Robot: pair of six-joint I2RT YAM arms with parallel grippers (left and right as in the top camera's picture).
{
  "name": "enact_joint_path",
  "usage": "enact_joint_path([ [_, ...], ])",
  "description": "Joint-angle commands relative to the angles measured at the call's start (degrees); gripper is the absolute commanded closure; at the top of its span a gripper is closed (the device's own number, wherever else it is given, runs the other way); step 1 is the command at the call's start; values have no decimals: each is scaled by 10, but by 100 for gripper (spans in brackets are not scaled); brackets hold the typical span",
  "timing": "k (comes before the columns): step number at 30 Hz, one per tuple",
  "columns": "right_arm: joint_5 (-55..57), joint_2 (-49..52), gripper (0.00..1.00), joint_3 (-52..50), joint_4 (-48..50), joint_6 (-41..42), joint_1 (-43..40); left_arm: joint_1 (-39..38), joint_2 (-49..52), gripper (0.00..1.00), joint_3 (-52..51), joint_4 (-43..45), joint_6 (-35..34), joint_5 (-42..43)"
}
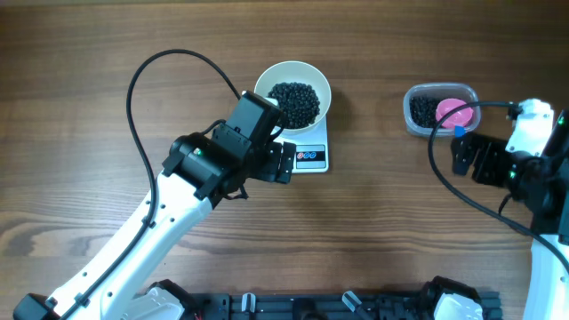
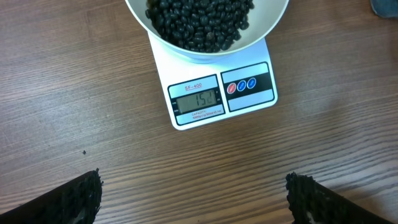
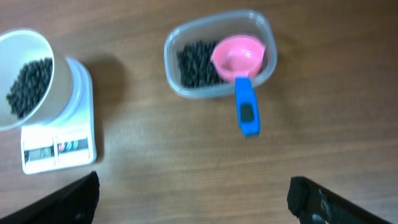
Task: Scoop item into bowl and weigh 150g on scale
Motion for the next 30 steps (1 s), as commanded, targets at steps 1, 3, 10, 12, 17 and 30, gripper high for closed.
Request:
enact_joint_path([
  [1,-9,-13,0,4,-14,13,3,-3,1,0,9,0,-5,1],
  [3,-9,-9,0,4,-15,28,3,-3,1,0,9,0,-5,1],
  [10,-5,12,0,4,-4,64,3,-3,1,0,9,0,-5,1],
  [12,-5,3,0,3,-1,63,3,-3,1,0,9,0,-5,1],
  [17,-9,4,0,3,43,64,3,-3,1,0,9,0,-5,1],
  [30,7,-25,0,0,155,-40,99,-3,1,0,9,0,-5,1],
])
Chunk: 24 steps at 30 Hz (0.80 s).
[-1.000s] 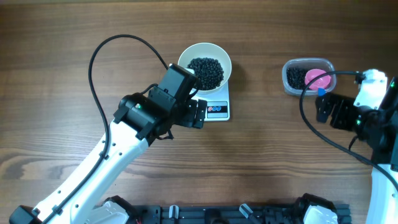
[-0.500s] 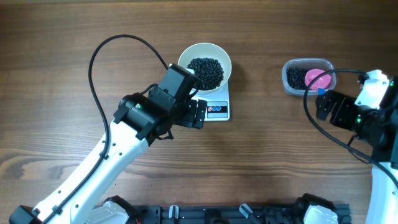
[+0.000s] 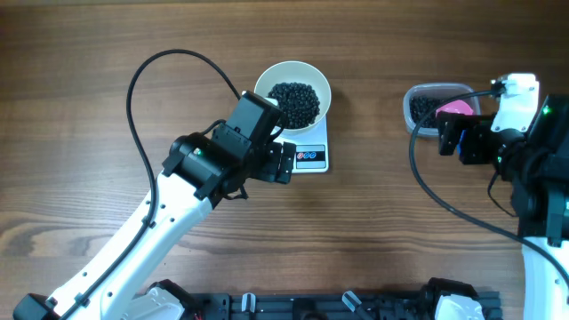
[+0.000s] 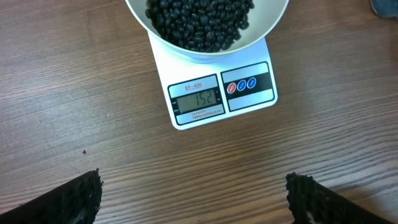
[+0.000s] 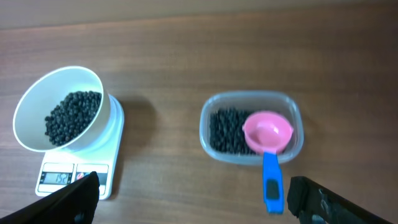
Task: Scoop item into bowl and weigh 150g on scale
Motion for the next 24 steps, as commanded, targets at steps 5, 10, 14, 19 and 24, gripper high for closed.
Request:
enact_joint_path([
  [5,9,-99,0,-118,121,-24,18,-3,1,0,9,0,-5,1],
  [10,0,-143,0,-187,167,6,18,-3,1,0,9,0,-5,1],
  [14,0,-141,0,-187,171,4,18,-3,1,0,9,0,-5,1],
  [19,1,-125,0,-187,181,4,18,-3,1,0,9,0,-5,1],
  [24,-1,-109,0,-187,202,6,18,-3,1,0,9,0,-5,1],
])
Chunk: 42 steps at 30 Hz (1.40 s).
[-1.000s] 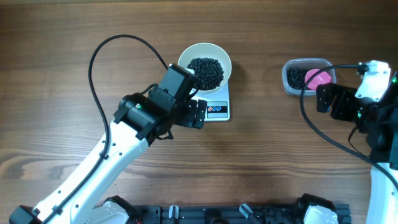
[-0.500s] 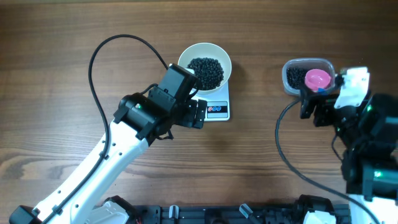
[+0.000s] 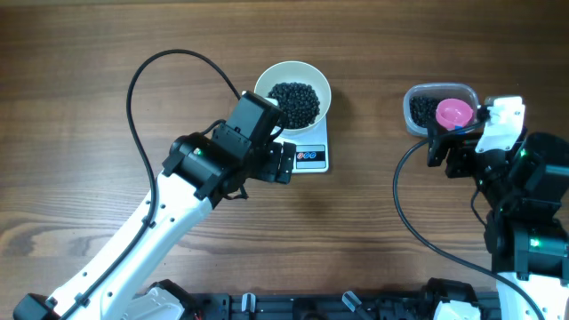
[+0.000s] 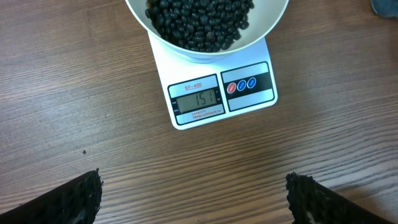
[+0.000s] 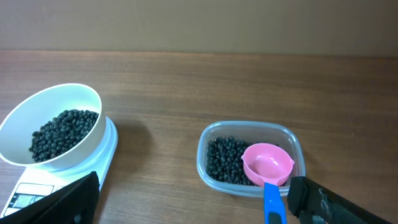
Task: Scoop item into bowl and weigh 150g on scale
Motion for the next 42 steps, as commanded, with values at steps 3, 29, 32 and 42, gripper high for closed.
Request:
enact_joint_path([
  [3,-5,4,0,-2,15,9,3,-3,1,0,9,0,-5,1],
  [29,5,66,0,3,94,127,2,-3,1,0,9,0,-5,1],
  [32,80,30,0,3,94,126,2,-3,1,0,9,0,-5,1],
  [42,76,43,0,3,55,66,2,-3,1,0,9,0,-5,1],
])
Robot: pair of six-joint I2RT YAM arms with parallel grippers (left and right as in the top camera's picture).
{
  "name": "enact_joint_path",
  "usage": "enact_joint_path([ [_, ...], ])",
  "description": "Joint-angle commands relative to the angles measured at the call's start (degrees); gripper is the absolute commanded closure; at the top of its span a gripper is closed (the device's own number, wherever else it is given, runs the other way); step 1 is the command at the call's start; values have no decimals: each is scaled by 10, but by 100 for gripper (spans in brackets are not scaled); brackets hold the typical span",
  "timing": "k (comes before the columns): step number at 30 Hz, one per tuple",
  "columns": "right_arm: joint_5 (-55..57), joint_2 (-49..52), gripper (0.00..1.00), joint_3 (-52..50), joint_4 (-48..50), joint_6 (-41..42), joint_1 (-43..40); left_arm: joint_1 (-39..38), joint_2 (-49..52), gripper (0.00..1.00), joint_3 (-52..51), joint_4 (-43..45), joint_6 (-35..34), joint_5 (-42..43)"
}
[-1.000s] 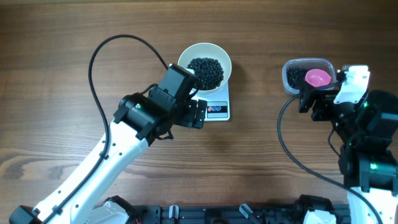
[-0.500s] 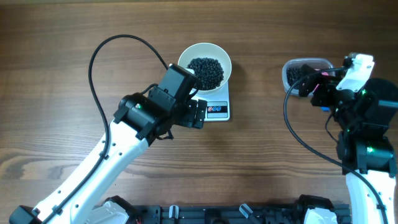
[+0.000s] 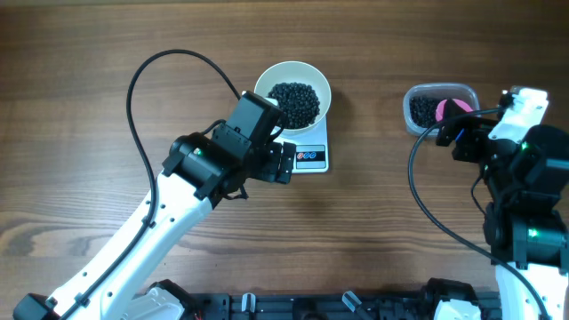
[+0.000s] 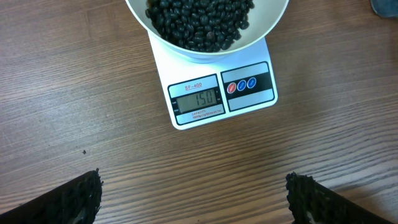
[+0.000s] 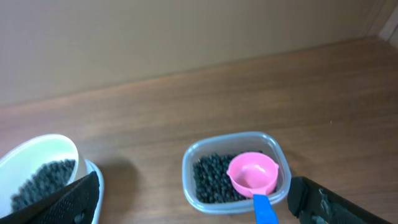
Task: Scoop item into bowl and weigh 150g on scale
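A white bowl (image 3: 292, 92) of black beans (image 4: 199, 22) stands on the white scale (image 4: 221, 92), whose display (image 4: 198, 98) reads 150. My left gripper (image 4: 193, 199) hangs open over bare wood just in front of the scale. At the right, a clear tub (image 5: 236, 171) holds more beans and a pink scoop (image 5: 252, 172) with a blue handle (image 5: 265, 211). My right gripper (image 5: 193, 202) is open and empty, raised just in front of the tub, with the scoop lying free between its spread fingers in the wrist view.
The left arm's black cable (image 3: 142, 80) loops over the table left of the bowl. The right arm's cable (image 3: 418, 169) curves past the tub. The wooden table (image 3: 373, 231) meets a plain wall at the back in the right wrist view.
The scale reading went from 151 to 150. My right gripper has shifted a little to the right and tilted up, so the tub sits lower in its view. The left arm stayed still.
The left gripper stayed open before the scale throughout, the display wavering between 150 and 152. The right gripper, open and empty, was first right of the tub, then over it, then in front of it, with the scoop resting in the tub all along.
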Motion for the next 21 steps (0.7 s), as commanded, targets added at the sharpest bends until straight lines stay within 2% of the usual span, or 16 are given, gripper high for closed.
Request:
enact_joint_path([
  [1,-7,24,0,5,-2,-51,2,-3,1,0,9,0,-5,1],
  [4,-33,30,0,5,1,-57,2,-3,1,0,9,0,-5,1],
  [21,-33,30,0,5,7,-57,2,-3,1,0,9,0,-5,1],
])
